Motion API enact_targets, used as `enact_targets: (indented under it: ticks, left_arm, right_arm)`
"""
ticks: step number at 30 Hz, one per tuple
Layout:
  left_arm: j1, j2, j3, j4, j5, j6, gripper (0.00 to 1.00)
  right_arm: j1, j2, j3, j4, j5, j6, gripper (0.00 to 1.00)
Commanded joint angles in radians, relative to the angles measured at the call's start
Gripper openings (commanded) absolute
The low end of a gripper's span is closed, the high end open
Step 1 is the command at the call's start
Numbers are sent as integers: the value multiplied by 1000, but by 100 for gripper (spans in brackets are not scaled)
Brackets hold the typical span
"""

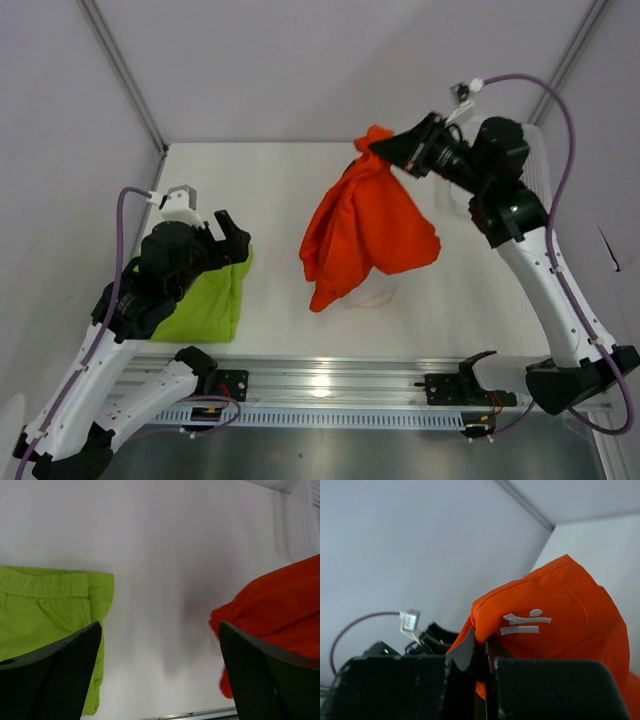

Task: Fold and stack the shorts
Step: Move the shorts to the center of the board

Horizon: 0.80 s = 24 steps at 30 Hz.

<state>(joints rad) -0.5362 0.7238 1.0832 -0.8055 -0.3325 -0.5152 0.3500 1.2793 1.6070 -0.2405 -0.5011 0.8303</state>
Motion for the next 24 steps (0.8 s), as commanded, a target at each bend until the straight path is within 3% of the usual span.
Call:
enact_targets:
  ticks: [1, 4, 6, 10, 16, 19, 24]
  left_arm:
    - [7, -20, 27, 28, 12, -20, 99]
    - [7, -20, 32, 20, 3, -19, 99]
    - [5, -24, 30, 22, -7, -16, 99]
    - [7, -21, 17, 23, -14, -8, 99]
    - [7, -35, 32, 22, -17, -11, 99]
    - [7, -41, 35, 17, -20, -14, 99]
    - [7, -41, 37, 11, -26, -16, 99]
  right_arm:
    - [156, -122, -112, 7, 124, -19, 0]
    - [269, -130, -163, -34, 163, -16, 0]
    - [416, -144, -206, -20, 214, -28, 0]
    - [604, -207, -283, 6, 400, -69, 0]
    - [832, -238, -161, -89, 614, -196, 0]
    - [892, -225, -101, -127, 717, -238, 0]
    - [848, -183, -73, -160, 933, -310, 0]
